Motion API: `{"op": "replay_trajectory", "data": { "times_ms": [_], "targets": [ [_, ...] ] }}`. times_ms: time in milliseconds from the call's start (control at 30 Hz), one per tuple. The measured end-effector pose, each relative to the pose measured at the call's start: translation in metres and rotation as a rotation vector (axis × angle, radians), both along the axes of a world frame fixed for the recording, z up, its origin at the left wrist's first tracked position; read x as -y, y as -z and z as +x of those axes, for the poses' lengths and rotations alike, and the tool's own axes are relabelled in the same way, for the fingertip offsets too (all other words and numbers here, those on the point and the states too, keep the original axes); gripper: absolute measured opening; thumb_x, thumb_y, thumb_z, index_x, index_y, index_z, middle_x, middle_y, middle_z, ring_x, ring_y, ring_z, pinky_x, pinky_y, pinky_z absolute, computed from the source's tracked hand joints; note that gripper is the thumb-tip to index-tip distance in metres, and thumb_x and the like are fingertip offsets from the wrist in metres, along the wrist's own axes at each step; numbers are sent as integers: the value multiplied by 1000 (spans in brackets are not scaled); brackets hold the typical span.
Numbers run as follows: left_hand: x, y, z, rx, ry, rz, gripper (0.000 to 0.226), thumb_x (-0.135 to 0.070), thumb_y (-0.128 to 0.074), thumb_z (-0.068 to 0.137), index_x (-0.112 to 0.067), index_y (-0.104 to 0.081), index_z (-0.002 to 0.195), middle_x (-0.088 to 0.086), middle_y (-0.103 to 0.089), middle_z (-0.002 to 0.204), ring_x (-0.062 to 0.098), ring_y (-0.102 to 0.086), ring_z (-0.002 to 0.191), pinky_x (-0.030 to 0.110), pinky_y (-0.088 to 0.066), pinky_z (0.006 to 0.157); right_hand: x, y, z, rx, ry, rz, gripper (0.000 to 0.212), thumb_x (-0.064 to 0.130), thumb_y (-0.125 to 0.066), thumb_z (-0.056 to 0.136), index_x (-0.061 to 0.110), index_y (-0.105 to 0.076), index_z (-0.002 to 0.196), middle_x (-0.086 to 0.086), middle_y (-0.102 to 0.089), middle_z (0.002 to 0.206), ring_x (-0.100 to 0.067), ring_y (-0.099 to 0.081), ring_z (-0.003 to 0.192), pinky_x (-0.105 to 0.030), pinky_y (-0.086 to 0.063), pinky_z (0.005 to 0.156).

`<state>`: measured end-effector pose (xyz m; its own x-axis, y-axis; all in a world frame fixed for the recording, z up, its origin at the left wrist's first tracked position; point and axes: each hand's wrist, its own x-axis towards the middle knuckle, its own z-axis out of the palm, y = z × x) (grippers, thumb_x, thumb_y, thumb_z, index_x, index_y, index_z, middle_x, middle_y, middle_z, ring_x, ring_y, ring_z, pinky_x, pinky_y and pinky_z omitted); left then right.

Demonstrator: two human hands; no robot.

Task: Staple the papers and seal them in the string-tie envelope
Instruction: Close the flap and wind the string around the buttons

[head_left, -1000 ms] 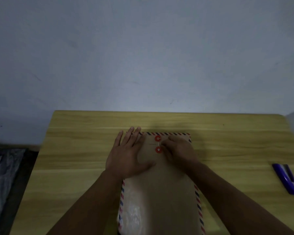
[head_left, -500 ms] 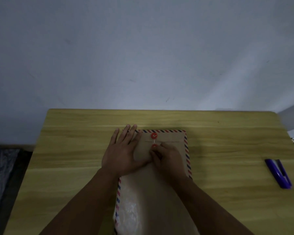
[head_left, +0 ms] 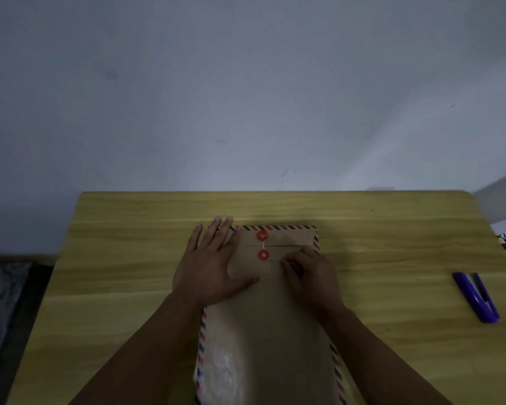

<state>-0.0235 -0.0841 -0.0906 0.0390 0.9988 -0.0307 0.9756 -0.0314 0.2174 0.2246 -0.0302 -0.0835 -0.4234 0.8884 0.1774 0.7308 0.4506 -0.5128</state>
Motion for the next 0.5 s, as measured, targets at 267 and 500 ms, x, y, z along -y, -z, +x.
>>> {"op": "replay_trajectory", "data": {
  "times_ms": [267, 500],
  "targets": [
    [0, -2, 0, -11, 4, -11, 111, -98, -22, 77, -28, -16, 163, -3, -1, 172, 16, 8, 159, 51, -3, 127, -2, -8, 25, -27, 241, -65, 8, 27, -71, 90, 23, -70, 96, 8, -57, 90, -13, -58, 72, -39, -53, 61],
    [1, 2, 2, -8, 2, 36, 108, -95, -30, 80, -24, -26, 161, 0, -10, 172, 18, -1, 159, 55, -13, 126, 21, -32, 19, 23, 516, -472, 69, 54, -64, 79, 32, -40, 139, 4, -67, 120, -24, -66, 105, -43, -56, 81]
  ]
}}
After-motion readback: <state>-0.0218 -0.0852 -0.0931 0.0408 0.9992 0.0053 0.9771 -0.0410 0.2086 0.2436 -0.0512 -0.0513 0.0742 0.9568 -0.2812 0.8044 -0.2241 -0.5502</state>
